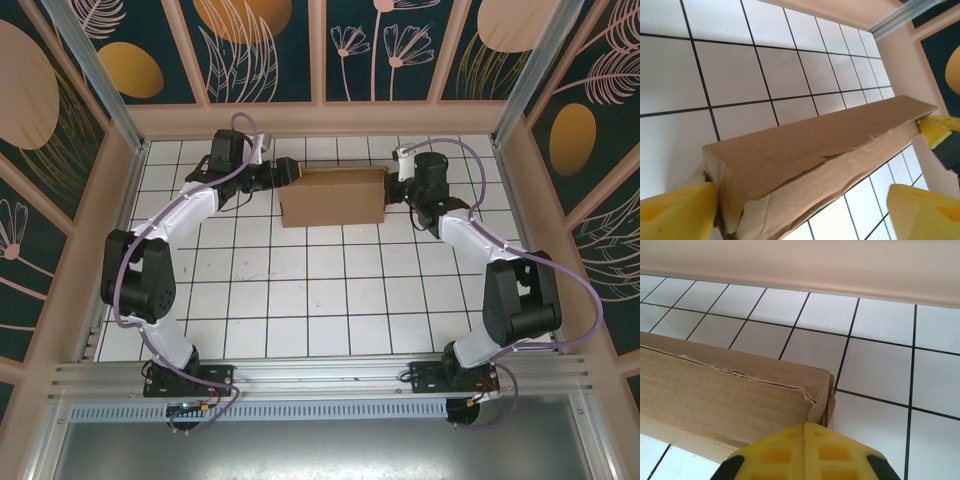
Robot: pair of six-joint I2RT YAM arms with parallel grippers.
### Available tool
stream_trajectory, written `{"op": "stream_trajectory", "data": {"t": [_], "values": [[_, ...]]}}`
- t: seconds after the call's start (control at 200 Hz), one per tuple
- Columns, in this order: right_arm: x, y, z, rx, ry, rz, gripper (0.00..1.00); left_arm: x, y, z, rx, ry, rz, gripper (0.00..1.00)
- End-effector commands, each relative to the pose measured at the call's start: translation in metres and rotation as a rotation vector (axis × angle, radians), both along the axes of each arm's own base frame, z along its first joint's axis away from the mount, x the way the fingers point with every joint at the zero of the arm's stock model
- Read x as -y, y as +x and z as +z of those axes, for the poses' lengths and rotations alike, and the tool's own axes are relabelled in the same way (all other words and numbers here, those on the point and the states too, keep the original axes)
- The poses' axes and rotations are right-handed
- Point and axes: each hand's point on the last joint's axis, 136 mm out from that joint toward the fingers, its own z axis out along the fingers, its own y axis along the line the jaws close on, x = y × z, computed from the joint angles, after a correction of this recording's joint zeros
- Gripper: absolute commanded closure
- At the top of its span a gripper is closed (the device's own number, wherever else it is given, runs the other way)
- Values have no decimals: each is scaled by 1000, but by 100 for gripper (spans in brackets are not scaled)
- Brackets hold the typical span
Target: Fold the paper box
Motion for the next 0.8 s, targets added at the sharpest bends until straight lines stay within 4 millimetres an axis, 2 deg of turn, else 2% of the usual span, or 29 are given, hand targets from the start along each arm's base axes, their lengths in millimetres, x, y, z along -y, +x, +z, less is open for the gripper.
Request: {"op": "stream_trajectory", "data": {"t": [0.0, 0.09, 0.1, 0.12, 0.375, 0.465, 0.576, 0.636, 0.751, 0.791, 0.796], "values": [[-11, -13, -4, -4, -11, 61, 100, -1, -1, 11, 22, -18, 34, 3], [-11, -15, -5, -2, -15, 64, 100, 0, 0, 13, 23, -51, 49, 2], [-12, -14, -5, -1, -14, 64, 100, -1, -2, 24, 43, -59, 52, 1], [-11, -15, -6, -3, -17, 64, 100, -2, -2, 29, 51, -61, 61, 2], [-10, -15, -5, 2, -25, 61, 100, -28, -8, 53, 78, 1, 125, 2], [-10, -15, -4, 6, -25, 61, 100, -44, -6, 50, 80, 30, 176, 3], [-10, -16, -4, 4, -24, 65, 100, -56, 3, 43, 52, -27, 243, 13], [-10, -17, -5, 3, -23, 64, 100, -54, 9, 39, 24, -58, 259, 18], [-10, -18, -3, 4, -19, 65, 100, -45, 20, 25, -29, -66, 231, 21], [-10, -18, -2, 4, -19, 66, 100, -44, 21, 26, -28, -72, 221, 22], [-10, -18, -2, 4, -19, 65, 100, -43, 22, 20, -40, -69, 222, 22]]}}
